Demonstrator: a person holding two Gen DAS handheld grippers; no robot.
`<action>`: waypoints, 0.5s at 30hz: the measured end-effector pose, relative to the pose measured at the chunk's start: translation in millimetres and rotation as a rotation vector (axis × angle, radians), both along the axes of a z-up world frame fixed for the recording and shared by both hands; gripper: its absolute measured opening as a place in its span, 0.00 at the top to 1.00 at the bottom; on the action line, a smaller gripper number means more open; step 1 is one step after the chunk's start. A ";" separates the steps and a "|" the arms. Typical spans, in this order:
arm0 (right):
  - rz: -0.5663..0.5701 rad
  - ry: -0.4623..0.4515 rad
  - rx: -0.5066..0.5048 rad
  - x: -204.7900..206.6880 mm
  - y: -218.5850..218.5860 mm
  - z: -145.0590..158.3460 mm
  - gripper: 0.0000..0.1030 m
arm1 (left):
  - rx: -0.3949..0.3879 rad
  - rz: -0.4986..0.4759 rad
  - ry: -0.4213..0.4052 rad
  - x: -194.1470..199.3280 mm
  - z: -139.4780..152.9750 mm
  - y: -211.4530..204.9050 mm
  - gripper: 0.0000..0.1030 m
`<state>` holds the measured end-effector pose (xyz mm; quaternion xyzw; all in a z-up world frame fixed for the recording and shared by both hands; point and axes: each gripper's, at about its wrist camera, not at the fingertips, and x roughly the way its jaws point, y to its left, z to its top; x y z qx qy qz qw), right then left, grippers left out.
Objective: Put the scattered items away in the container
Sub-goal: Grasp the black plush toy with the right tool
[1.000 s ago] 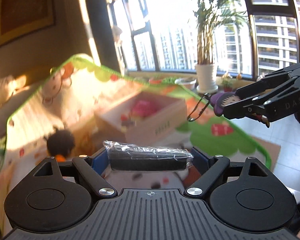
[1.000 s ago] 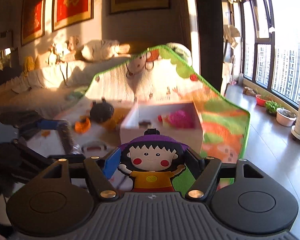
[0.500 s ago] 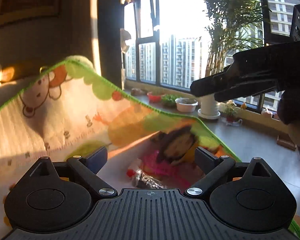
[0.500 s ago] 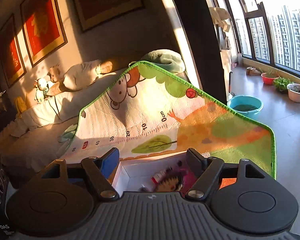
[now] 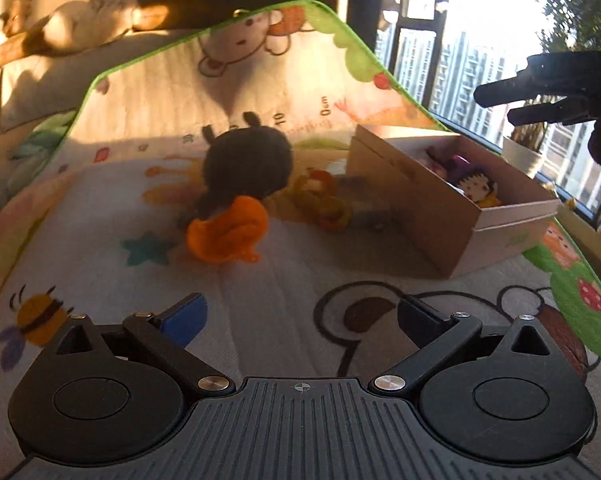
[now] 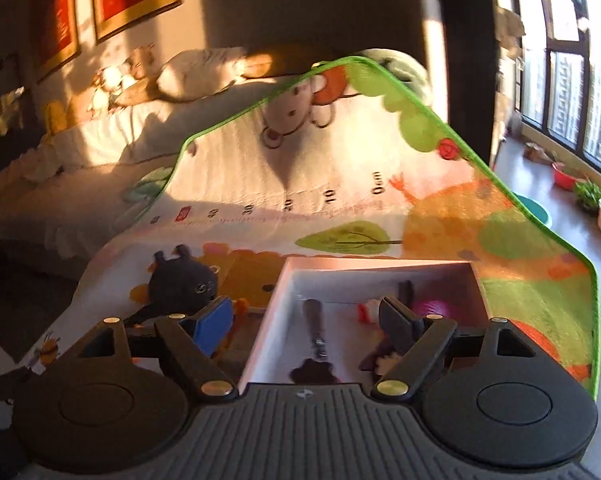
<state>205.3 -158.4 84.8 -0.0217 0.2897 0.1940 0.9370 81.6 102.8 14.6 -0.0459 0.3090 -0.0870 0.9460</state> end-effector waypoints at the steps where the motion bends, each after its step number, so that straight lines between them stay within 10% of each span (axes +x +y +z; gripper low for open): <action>1: 0.033 -0.006 -0.037 0.1 19.0 -2.8 0.21 | -0.016 0.023 0.002 -1.0 -2.4 5.4 0.00; 4: 0.144 0.005 -0.166 2.1 77.8 -12.7 0.44 | -0.066 0.054 0.020 -3.1 -6.2 12.0 0.00; 7: 0.196 0.056 -0.185 16.4 117.5 -19.1 0.46 | -0.088 0.053 0.008 -7.0 -6.1 13.2 0.00; 8: 0.197 0.059 -0.176 22.9 127.9 -19.1 0.44 | -0.089 0.054 0.011 -6.8 -6.7 12.5 0.00; 10: 0.175 0.072 -0.148 42.4 144.5 -19.7 0.07 | -0.088 0.057 0.012 -7.8 -7.6 11.7 0.00; 15: 0.170 0.095 -0.186 82.9 189.0 -37.6 0.02 | -0.081 0.058 0.014 -7.8 -8.5 10.0 0.00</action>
